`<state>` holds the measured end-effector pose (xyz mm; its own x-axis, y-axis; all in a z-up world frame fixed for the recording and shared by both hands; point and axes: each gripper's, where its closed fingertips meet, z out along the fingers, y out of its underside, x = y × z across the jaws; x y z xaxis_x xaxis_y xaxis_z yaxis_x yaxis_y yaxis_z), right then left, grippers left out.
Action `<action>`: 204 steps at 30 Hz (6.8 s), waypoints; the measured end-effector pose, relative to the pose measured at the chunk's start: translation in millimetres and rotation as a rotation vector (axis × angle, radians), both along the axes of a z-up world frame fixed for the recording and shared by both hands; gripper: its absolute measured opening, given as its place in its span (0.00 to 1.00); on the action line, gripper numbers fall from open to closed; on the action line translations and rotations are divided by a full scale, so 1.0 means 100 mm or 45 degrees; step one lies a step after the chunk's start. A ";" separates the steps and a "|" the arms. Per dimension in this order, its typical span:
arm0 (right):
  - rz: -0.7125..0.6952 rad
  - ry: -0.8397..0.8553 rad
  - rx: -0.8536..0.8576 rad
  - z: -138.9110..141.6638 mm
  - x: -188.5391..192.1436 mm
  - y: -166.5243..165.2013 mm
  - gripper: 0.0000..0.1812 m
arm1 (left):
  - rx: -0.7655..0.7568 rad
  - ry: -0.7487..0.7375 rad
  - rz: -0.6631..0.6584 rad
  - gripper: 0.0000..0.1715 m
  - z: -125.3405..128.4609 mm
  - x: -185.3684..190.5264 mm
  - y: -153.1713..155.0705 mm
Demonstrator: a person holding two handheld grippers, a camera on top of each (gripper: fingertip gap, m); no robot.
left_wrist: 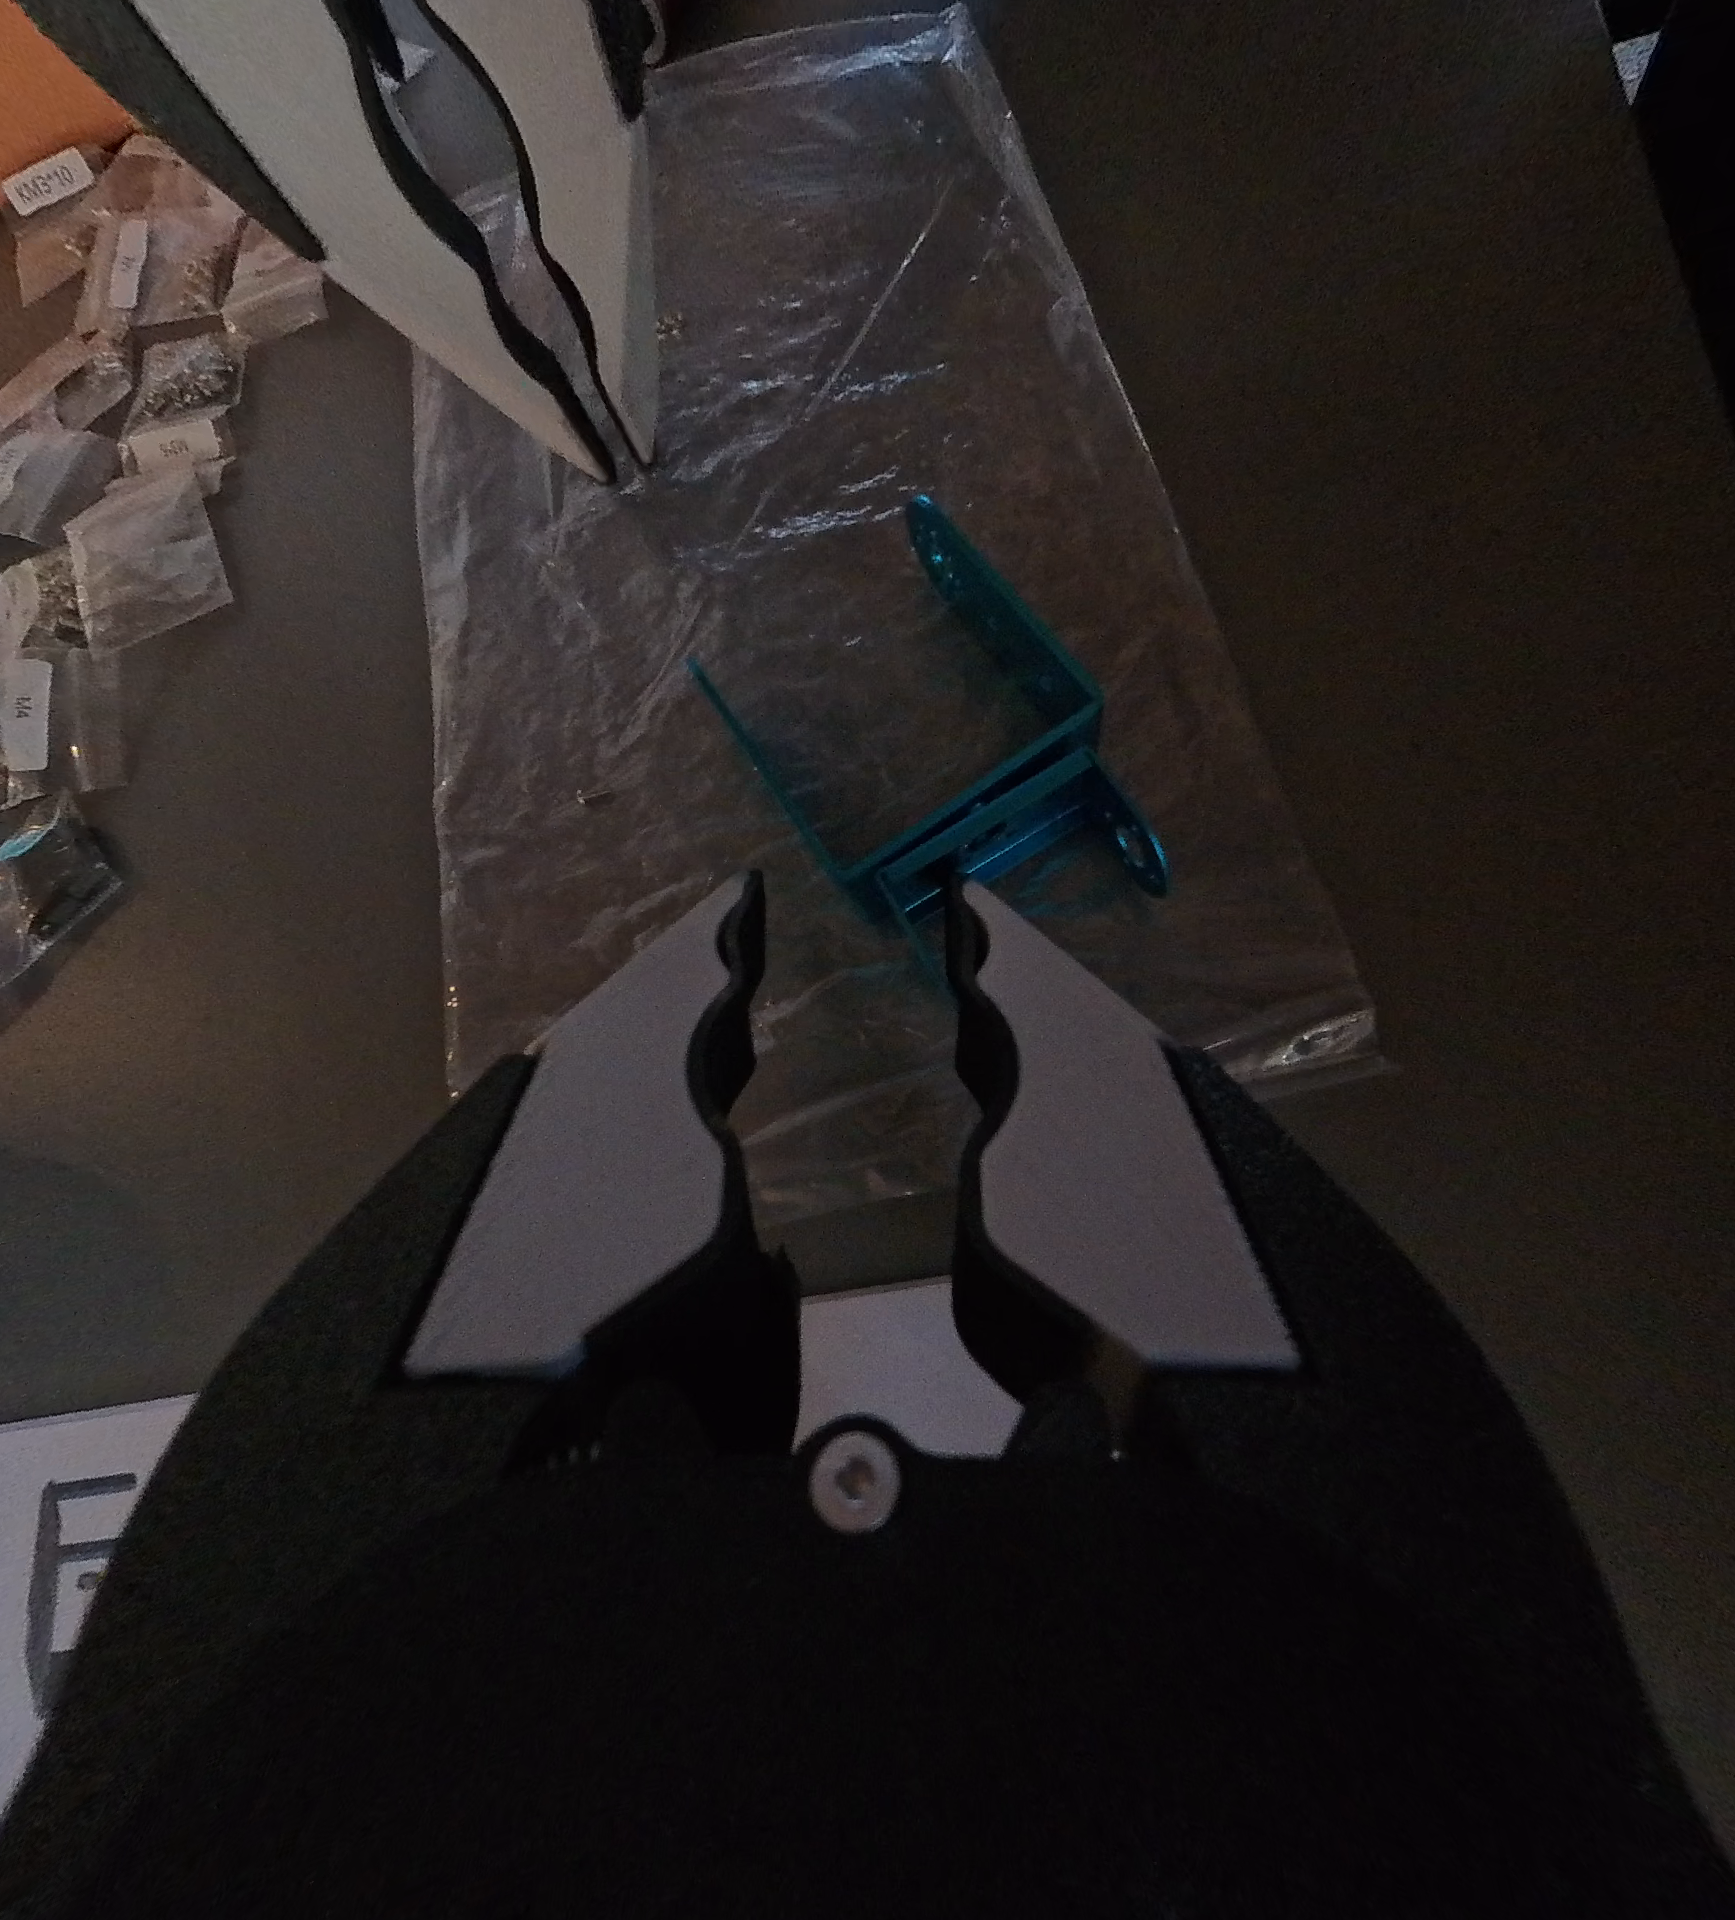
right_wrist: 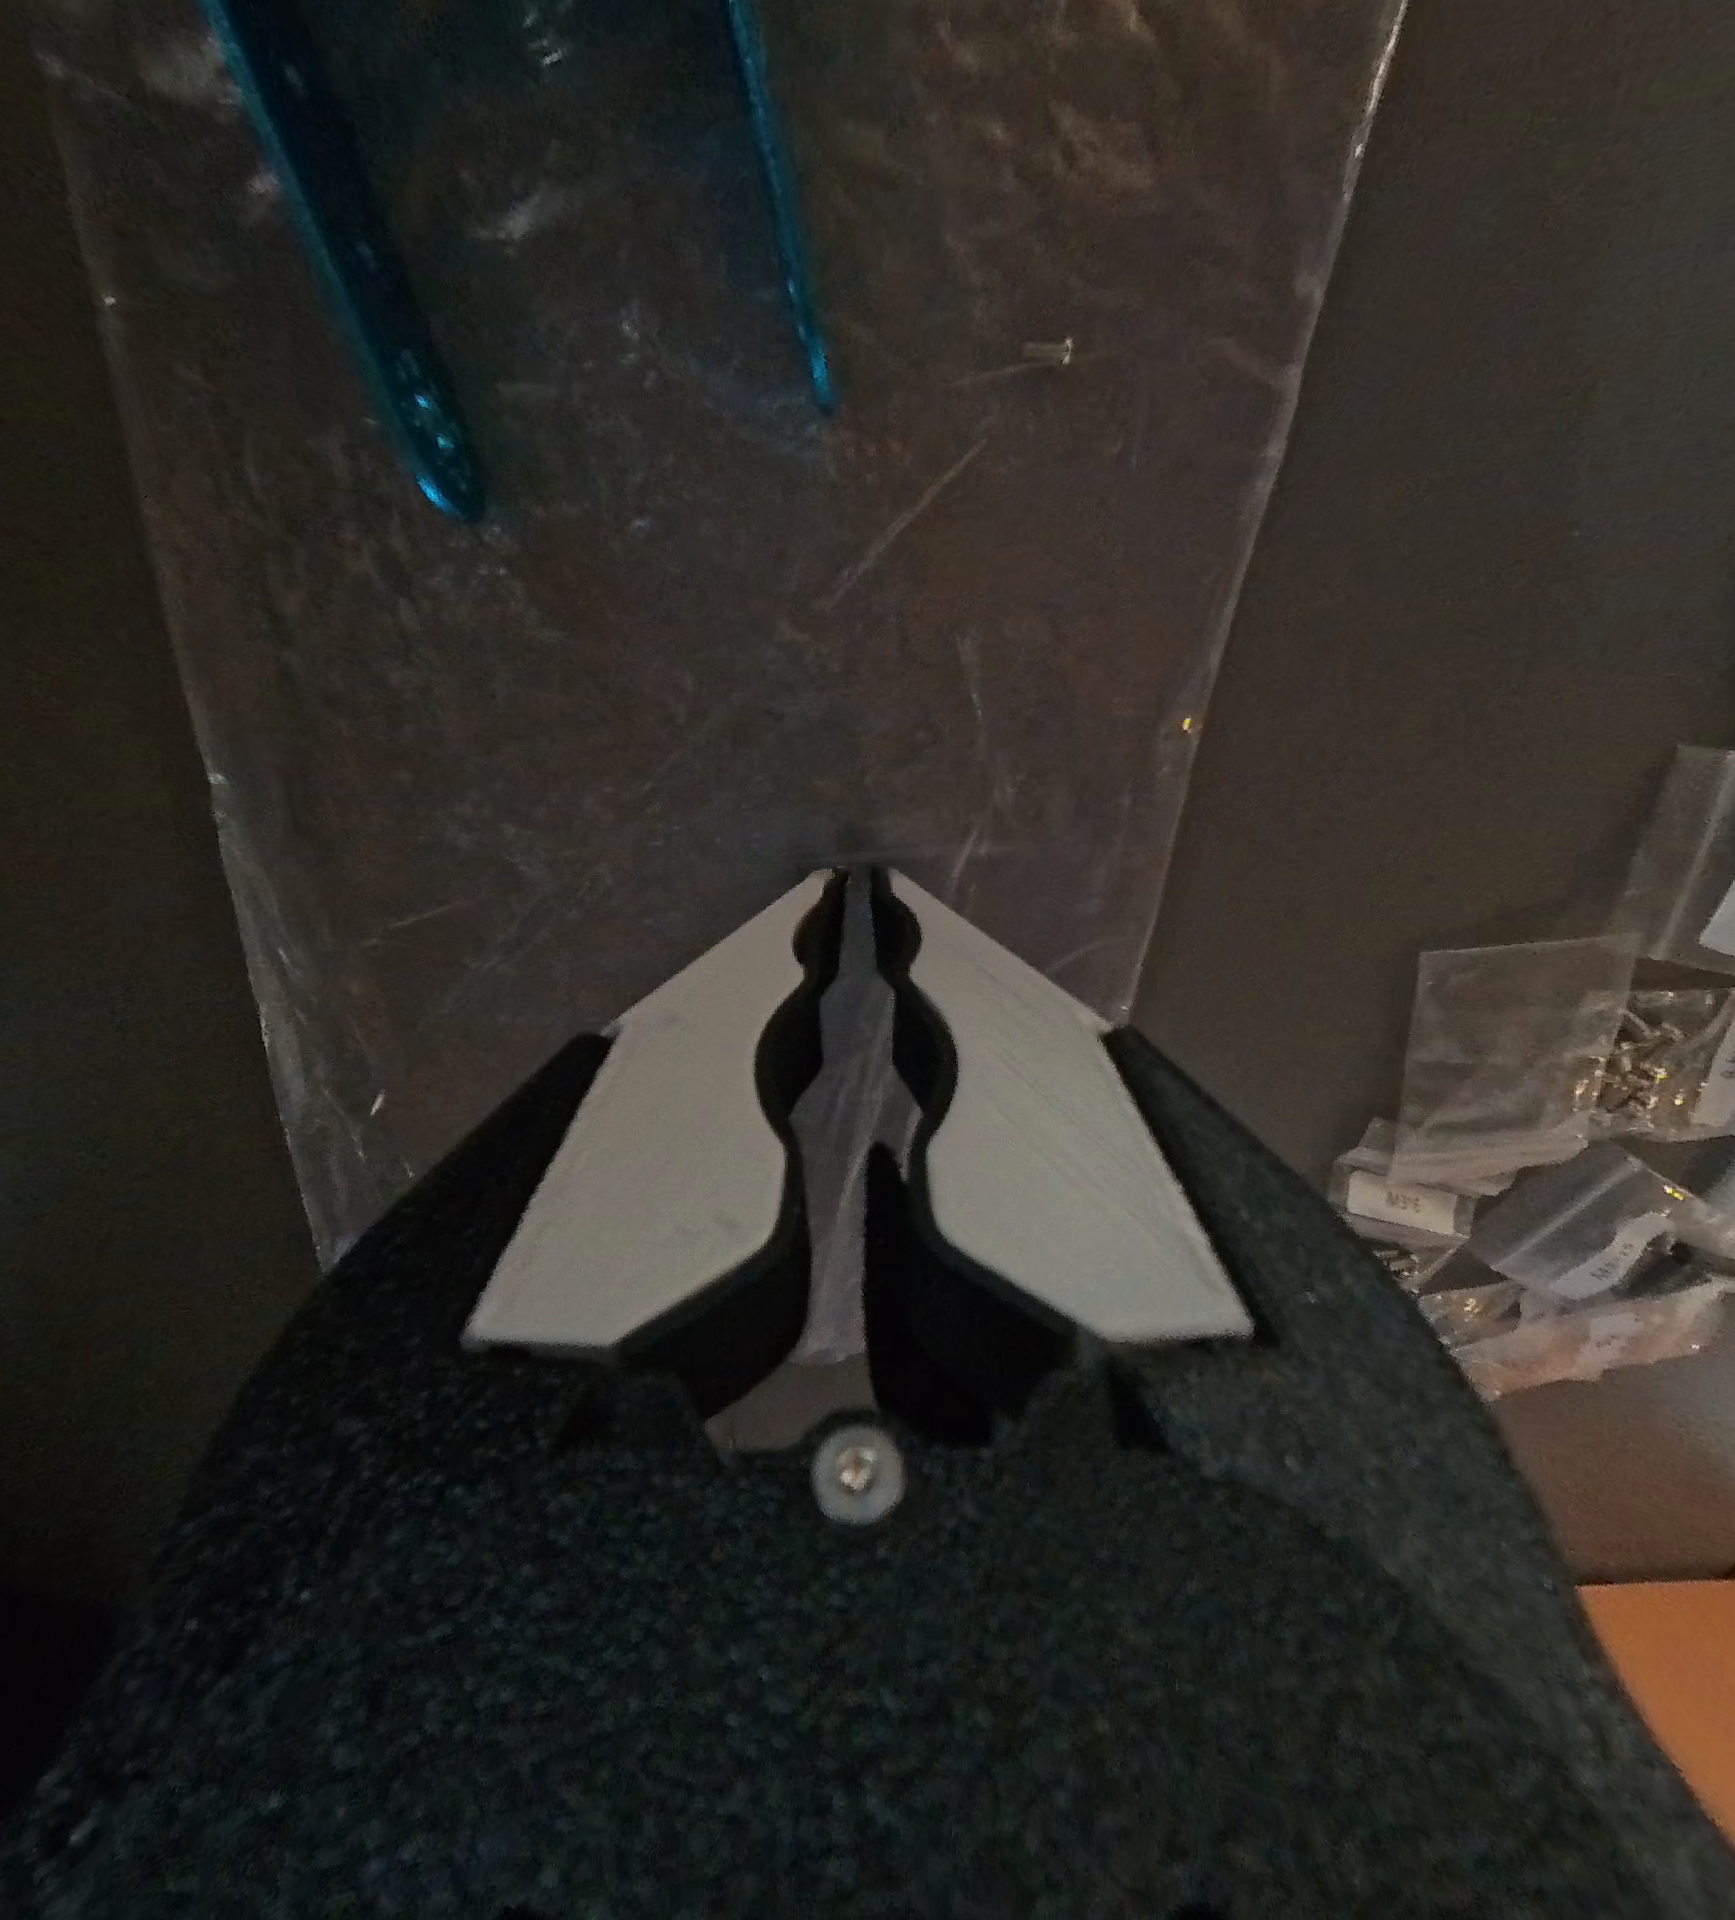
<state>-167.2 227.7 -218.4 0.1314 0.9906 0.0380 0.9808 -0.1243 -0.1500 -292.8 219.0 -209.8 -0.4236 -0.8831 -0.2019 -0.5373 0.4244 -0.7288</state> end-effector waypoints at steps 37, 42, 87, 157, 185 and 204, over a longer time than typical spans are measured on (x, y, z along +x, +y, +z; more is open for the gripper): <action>-0.236 0.711 -0.242 0.29 -1.07 -0.24 0.01 | 0.007 -0.001 0.001 0.20 0.00 0.00 -0.01; -0.400 0.682 -0.239 0.17 -1.12 -0.17 0.01 | -0.003 0.002 -0.002 0.20 0.01 0.00 -0.04; -0.435 0.799 -0.337 0.15 -1.31 -0.23 0.01 | -0.001 -0.007 0.015 0.20 0.01 0.02 -0.03; -0.231 0.907 -0.047 0.26 -0.51 -0.31 0.27 | -0.726 -0.705 1.227 0.23 0.65 -0.37 -0.98; -0.162 0.807 0.019 0.12 -0.85 -0.44 0.46 | -0.375 0.044 0.775 0.37 0.01 -0.13 -0.43; -0.130 0.738 0.059 0.01 -0.85 -0.41 0.37 | -0.354 0.020 0.683 0.38 0.03 0.03 -0.53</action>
<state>-252.2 186.9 -217.5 0.2381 0.9709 -0.0254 0.7207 -0.1941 -0.6656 -289.5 166.2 -206.4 0.0943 -0.9931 0.0699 -0.6353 -0.1140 -0.7638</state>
